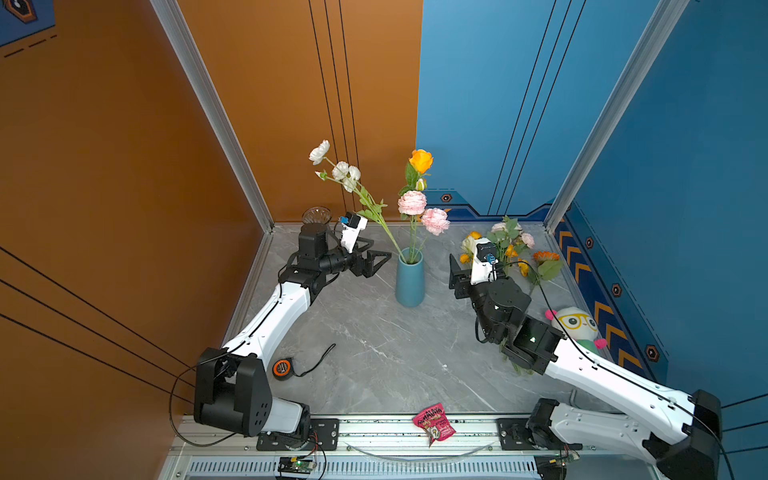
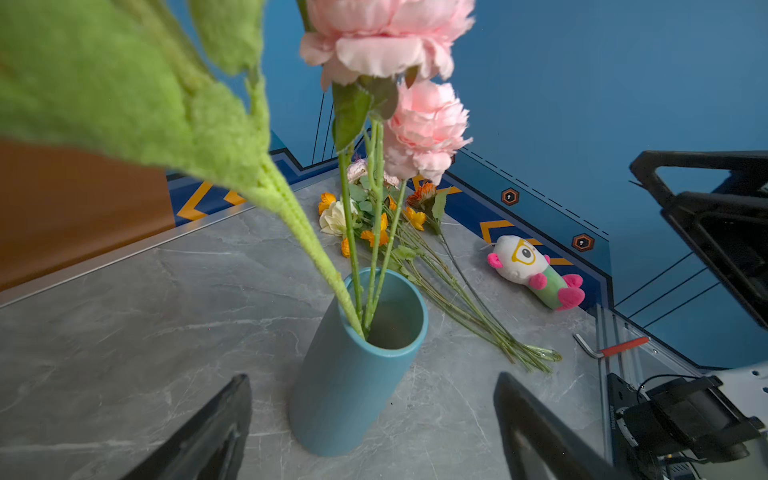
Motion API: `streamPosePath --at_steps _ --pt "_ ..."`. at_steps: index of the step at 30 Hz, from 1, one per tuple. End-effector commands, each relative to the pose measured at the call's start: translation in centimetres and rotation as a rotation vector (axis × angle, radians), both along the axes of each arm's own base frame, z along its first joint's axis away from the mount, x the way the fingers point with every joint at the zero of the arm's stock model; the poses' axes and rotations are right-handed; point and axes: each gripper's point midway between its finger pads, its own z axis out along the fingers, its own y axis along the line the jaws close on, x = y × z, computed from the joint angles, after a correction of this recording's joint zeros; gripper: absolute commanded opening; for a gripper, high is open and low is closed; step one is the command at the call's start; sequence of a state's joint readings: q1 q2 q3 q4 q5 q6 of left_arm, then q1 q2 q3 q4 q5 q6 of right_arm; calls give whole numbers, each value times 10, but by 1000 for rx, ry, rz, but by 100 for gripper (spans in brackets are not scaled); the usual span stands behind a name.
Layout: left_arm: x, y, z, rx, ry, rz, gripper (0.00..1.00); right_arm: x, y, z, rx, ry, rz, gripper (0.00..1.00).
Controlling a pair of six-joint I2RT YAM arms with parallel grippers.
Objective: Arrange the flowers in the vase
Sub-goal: 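Open the right gripper and return it to the flower pile while the left withdraws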
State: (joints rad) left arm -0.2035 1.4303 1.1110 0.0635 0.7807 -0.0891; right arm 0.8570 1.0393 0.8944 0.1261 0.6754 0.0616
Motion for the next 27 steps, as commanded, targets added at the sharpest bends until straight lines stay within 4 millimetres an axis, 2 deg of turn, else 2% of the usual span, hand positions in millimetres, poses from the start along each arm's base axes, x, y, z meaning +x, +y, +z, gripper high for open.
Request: streamPosePath --at_steps 1,4,7,10,12,16,20,23,27 --pt "-4 -11 18 -34 -32 -40 91 -3 -41 -63 31 253 -85 77" --pt "-21 -28 20 -40 -44 -129 94 2 -90 -94 155 411 -199 78" --pt "-39 -49 17 -35 -60 -216 97 3 -117 -122 214 538 -260 76" --pt "-60 -72 14 -26 -78 -301 98 3 -134 -147 196 637 -324 73" --pt "-73 -86 11 -16 -92 -341 98 5 -141 -162 189 692 -355 68" --pt "-96 -113 2 3 -97 -414 98 14 -153 -198 182 803 -395 48" --pt "-117 -138 -11 27 -89 -474 98 30 -160 -219 162 854 -409 31" --pt "-128 -154 -22 64 -87 -484 98 43 -164 -230 150 869 -424 30" --pt "-137 -164 -43 202 -109 -469 98 60 -168 -248 136 901 -435 30"
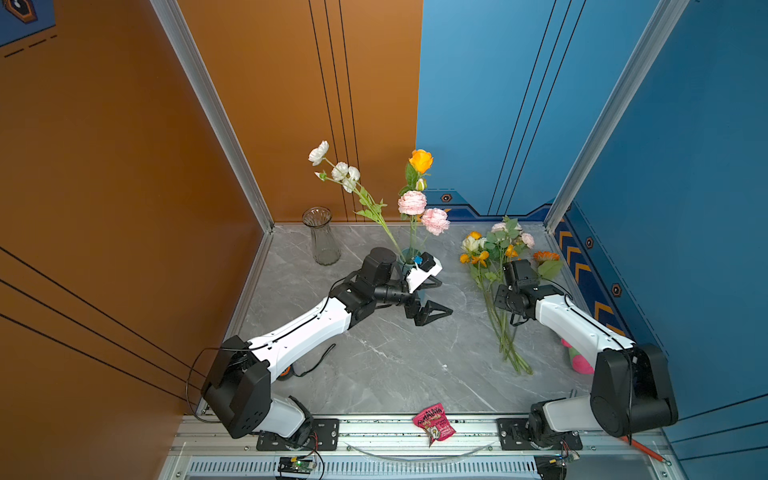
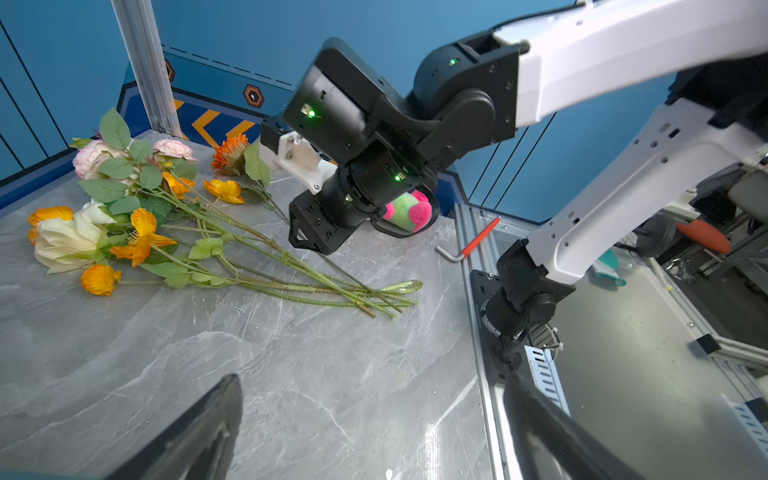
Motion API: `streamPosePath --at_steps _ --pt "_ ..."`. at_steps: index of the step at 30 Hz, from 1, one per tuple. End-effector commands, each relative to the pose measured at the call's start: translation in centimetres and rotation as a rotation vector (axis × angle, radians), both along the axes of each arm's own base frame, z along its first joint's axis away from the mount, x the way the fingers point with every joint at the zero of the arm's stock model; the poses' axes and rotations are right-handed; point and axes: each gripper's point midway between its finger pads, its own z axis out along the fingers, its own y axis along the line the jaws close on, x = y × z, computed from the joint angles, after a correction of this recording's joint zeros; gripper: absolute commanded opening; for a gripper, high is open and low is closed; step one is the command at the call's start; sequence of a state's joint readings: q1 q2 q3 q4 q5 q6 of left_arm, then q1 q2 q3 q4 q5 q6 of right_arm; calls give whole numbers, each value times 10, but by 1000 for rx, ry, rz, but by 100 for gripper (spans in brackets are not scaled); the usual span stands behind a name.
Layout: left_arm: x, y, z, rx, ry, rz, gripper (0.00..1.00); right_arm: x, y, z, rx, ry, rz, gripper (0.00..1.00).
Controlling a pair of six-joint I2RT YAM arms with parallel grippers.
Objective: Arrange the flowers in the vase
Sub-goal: 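Open the right gripper and return it to the flower pile while the left withdraws, then close the right gripper on the pink peony stem and lift it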
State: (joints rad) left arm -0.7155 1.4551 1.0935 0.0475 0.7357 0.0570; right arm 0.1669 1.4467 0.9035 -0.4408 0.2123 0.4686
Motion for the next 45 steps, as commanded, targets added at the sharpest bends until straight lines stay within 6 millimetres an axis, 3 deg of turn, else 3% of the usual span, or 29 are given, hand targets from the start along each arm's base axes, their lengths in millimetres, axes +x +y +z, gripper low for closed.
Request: streamPosePath --at_steps 1,6,17,45 --pt "-1 -3 -25 133 -64 35 98 24 0 3 0 -22 14 30" --pt "-11 -9 -35 177 -76 0 98 43 1 -11 -20 -2 23 26" --pt "-13 -8 -46 246 -51 -5 98 54 -10 -20 -80 13 2 22" --pt "-11 -6 -48 269 -52 -4 98 62 -10 -51 -88 169 35 14"
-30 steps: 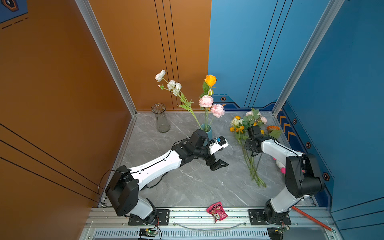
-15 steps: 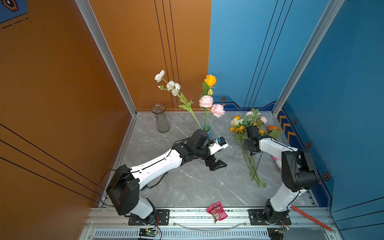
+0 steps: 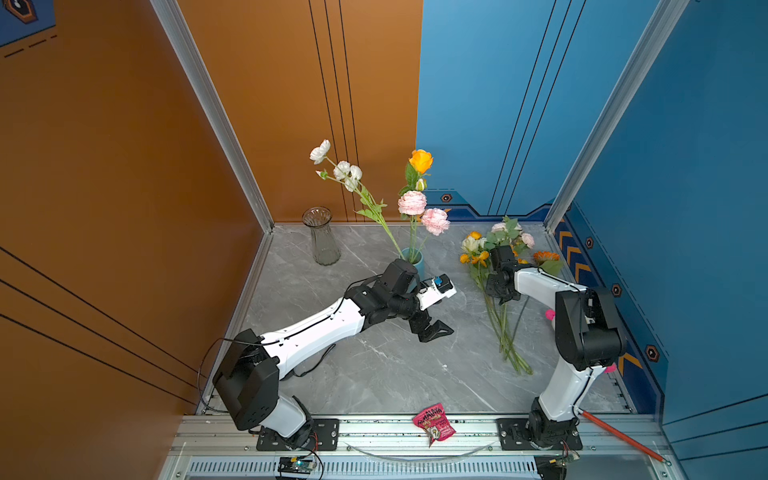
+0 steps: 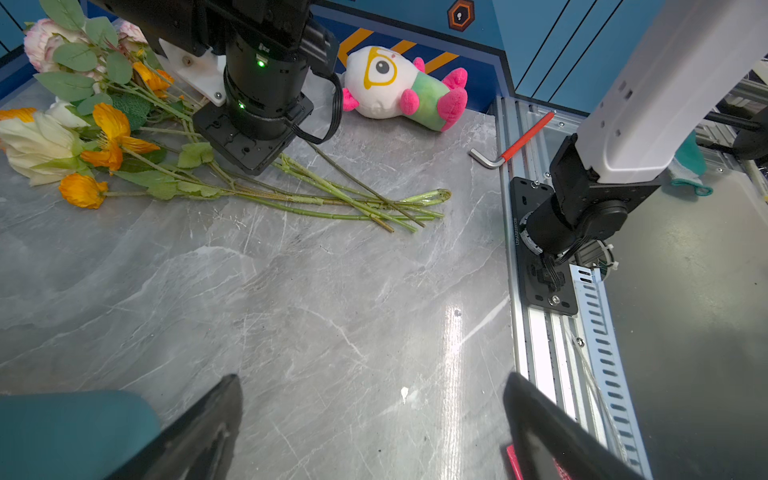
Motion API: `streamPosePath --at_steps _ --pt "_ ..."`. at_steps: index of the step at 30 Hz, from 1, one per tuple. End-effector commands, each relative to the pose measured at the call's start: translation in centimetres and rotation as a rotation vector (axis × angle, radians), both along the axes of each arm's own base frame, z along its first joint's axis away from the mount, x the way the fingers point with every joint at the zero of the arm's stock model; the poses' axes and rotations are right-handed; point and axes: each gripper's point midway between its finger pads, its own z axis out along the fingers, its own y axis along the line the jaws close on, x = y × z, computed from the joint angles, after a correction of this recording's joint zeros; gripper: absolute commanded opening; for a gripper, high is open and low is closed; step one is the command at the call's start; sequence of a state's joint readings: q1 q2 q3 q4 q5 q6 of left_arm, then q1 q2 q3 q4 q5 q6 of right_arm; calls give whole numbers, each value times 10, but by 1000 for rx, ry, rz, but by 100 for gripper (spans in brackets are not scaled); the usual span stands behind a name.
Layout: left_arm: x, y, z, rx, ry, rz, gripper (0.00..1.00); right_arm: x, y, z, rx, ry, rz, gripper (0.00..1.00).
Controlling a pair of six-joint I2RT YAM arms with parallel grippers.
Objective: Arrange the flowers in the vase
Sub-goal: 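Close the right gripper on the pink peony stem and lift it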
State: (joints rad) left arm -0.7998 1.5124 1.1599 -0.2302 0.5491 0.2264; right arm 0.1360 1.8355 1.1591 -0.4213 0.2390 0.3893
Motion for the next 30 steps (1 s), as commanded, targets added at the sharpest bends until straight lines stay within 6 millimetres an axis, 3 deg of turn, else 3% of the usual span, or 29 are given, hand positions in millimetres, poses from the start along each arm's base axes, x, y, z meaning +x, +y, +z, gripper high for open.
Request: streamPosePath --at_steps 1,7,10,22,30 --pt "-1 -3 7 0 -24 -16 98 -3 -3 -2 -8 48 8 13" --pt "-2 -2 8 -2 -25 -19 98 -3 0 -1 1 48 29 1" --pt "-3 -3 11 -9 -25 -23 98 1 5 9 1 8 84 0" --pt "-7 -1 22 -32 -40 -32 98 -5 24 103 87 -264 141 0" --pt "-5 3 24 -24 -64 -28 98 -28 34 143 223 -393 114 0"
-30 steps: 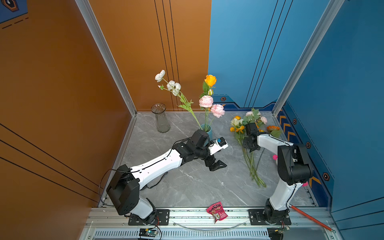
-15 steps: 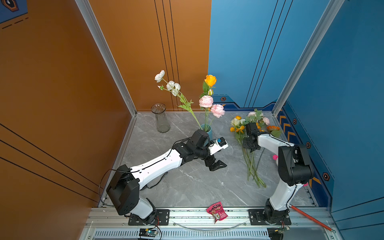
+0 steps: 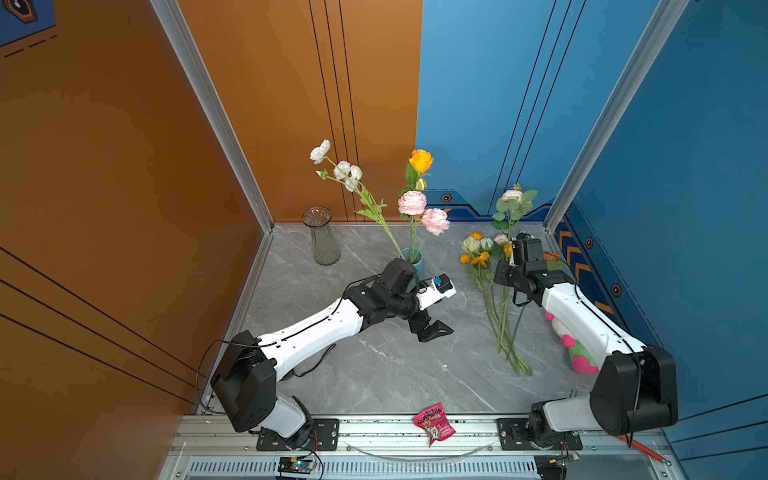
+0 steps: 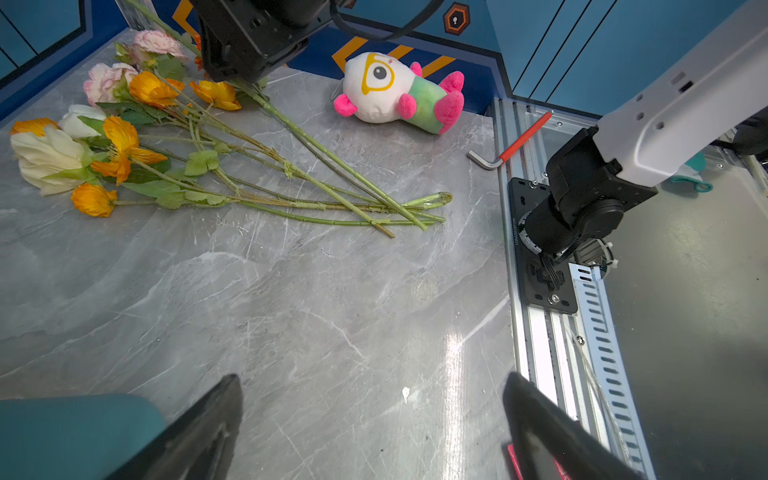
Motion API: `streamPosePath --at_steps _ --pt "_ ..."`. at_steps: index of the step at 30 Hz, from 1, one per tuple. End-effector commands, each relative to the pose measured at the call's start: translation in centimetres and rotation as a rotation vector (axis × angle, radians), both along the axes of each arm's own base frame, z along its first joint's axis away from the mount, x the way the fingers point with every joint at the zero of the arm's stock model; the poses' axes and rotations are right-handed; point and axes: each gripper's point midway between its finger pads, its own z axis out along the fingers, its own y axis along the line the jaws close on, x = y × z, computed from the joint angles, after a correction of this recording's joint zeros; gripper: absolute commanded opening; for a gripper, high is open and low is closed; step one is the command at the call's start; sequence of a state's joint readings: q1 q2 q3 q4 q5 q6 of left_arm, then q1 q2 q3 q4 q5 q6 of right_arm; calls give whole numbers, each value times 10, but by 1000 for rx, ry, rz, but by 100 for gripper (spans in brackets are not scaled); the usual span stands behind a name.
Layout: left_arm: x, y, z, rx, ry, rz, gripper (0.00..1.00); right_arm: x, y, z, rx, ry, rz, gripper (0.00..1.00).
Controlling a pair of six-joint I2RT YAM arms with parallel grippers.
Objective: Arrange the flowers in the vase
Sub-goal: 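Close the right gripper on the pink peony stem and lift it, then carry the pink peony over the blue vase with the right gripper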
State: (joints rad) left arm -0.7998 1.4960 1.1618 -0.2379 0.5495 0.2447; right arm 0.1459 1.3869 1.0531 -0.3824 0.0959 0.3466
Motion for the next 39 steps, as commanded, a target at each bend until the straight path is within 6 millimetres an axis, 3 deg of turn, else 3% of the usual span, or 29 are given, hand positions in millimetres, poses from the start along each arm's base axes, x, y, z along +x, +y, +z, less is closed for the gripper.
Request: streamPosePath --at_steps 1,4,10,17,28,34,39 --pt "-2 3 19 -18 -45 -17 98 -11 11 16 107 -67 -3 0" --pt "1 12 27 -27 -63 -12 98 -18 17 40 198 -185 -8 0" --pt "11 44 57 -109 -98 -12 98 -26 39 113 270 -458 40 0" --pt "50 97 85 -211 -74 83 98 -36 82 193 198 -765 125 0" --pt "73 121 90 -247 -41 149 98 -39 143 291 197 -1100 162 0" --pt "76 125 95 -264 -40 159 98 -41 179 328 180 -1247 149 0" --pt "78 126 96 -271 -34 162 98 -31 193 329 184 -1280 110 0"
